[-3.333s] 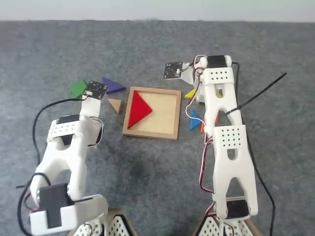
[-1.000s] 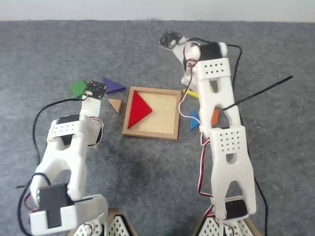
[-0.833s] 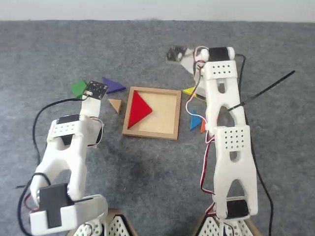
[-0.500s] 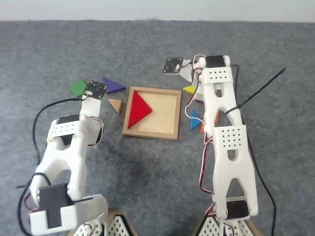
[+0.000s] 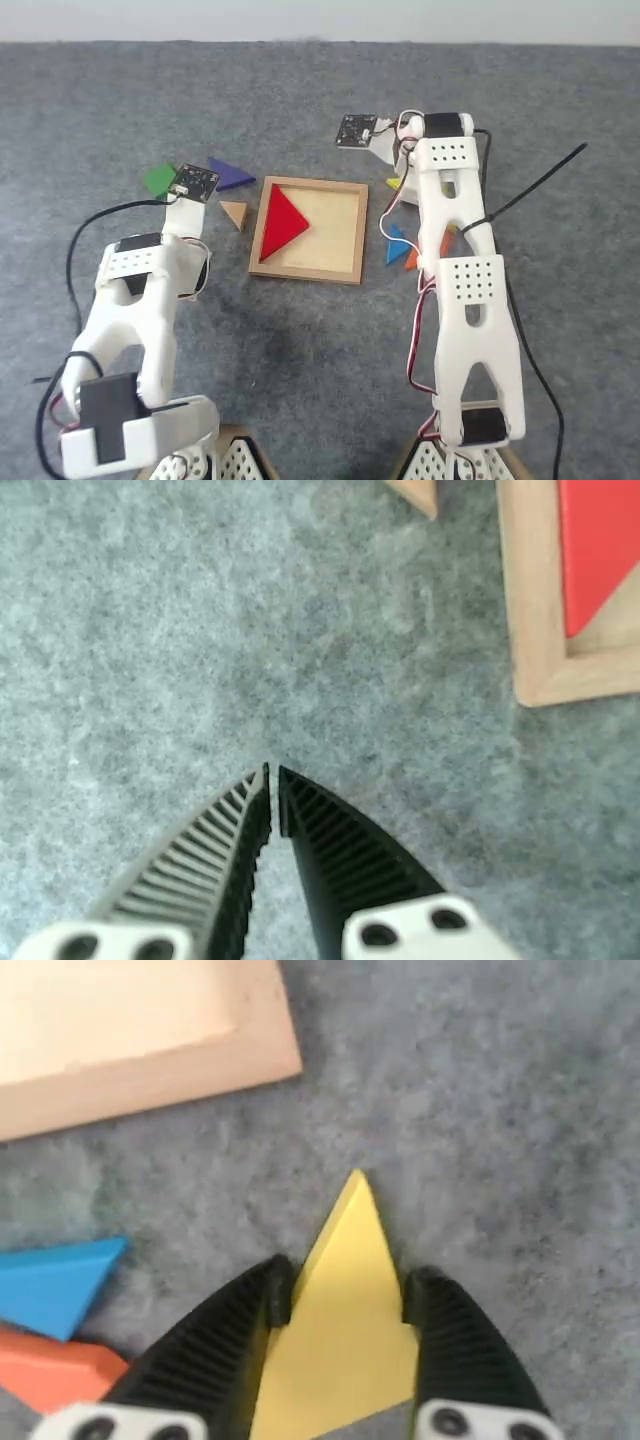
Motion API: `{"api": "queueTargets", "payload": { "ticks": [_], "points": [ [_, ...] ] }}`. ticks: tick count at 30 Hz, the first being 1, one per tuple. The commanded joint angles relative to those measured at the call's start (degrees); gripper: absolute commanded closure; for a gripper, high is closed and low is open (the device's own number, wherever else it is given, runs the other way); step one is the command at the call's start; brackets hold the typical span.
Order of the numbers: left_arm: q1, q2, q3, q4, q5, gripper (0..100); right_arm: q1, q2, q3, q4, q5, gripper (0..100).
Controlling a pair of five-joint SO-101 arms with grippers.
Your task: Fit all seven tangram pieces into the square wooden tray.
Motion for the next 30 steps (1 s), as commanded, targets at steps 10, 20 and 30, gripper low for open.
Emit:
{"api": "queueTargets", "payload": {
  "ticks": [10, 20, 30],
  "points": [
    [-0.26, -2.9, -0.22, -0.97, -0.26, 99, 0.31, -7.69, -16.53, 7.87, -31.82, 85.1],
    [-0.26, -2.9, -0.22, -0.97, -0.26, 99, 6.29, -16.22, -17.23, 8.22, -76.13, 85.1],
    [-0.26, -2.9, -0.13, -0.97, -0.26, 99, 8.48, -16.92, -5.45, 8.22, -104.62, 80.0]
  ]
}}
